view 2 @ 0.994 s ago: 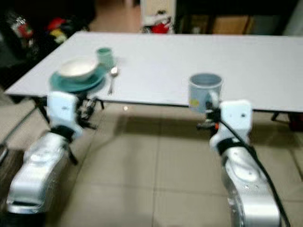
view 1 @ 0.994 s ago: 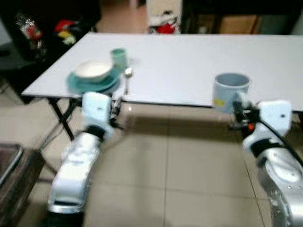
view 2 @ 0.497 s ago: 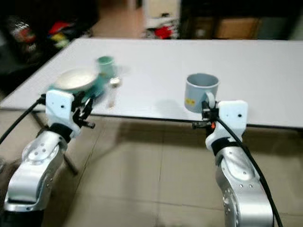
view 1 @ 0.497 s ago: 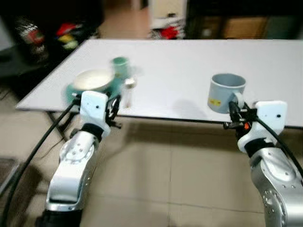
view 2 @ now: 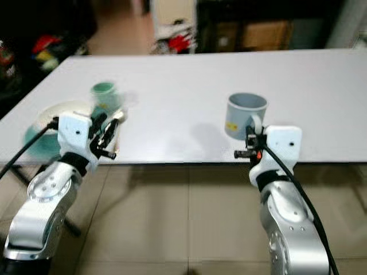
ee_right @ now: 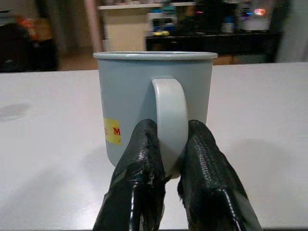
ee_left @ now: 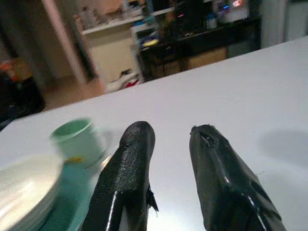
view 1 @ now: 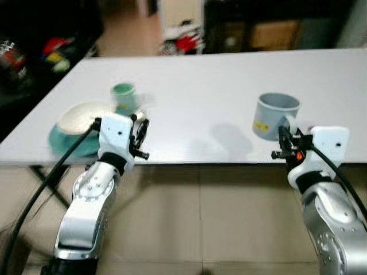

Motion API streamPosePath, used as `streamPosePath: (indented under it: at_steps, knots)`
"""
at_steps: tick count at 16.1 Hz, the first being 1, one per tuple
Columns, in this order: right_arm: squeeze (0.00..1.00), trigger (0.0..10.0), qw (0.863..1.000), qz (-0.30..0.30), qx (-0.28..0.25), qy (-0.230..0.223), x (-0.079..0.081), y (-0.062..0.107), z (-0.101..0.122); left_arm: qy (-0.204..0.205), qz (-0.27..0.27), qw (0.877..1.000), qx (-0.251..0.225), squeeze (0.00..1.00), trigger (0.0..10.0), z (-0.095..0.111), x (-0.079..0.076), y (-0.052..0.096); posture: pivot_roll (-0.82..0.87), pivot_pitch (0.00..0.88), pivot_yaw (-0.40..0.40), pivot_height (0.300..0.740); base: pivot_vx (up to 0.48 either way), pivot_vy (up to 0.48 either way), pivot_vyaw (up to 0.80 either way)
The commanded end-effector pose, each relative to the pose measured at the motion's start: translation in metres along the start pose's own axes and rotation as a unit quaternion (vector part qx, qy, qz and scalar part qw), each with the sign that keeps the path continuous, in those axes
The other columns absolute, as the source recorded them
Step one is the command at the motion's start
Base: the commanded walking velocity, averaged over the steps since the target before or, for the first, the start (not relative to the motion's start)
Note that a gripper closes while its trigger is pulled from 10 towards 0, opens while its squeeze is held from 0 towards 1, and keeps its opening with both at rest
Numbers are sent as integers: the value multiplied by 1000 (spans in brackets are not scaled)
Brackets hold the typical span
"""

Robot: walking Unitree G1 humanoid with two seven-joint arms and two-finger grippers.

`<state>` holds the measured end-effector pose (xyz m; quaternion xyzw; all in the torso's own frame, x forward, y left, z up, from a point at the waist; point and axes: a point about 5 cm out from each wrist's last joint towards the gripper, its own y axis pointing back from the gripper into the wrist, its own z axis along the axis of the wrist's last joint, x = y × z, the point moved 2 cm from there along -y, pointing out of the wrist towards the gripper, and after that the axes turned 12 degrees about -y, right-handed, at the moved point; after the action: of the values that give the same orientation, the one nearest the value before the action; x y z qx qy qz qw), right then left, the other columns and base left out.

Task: Setting the table

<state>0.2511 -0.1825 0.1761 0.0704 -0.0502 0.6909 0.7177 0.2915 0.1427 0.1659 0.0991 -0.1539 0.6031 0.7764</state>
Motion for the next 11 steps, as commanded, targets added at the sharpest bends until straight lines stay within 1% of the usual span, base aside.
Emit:
streamPosePath:
  at_steps: [1, 3, 8, 11]
  knots:
    - [0, 10000, 1000, -9, -16, 4, -5, 2, 6, 1, -11, 1000, -6, 0, 10000, 4, -5, -2, 8, 0, 89, 740, 349, 0, -800]
    - [0, 10000, 1000, 5, -19, 11, -3, 0, 8, 6, -9, 1000, -4, 0, 10000, 3, -7, -3, 5, 0, 75, 740, 345, 0, -800]
    - [0, 10000, 999, 20, -26, 25, 1, -10, 9, 11, -4, 1000, 0, 0, 10000, 0, -8, 0, 24, 0, 59, 740, 346, 0, 0]
    - [0, 10000, 998, 50, -30, 29, 6, -14, 10, 14, 10, 1000, 10, 0, 10000, -3, -5, 3, 39, 0, 40, 740, 345, 0, 0]
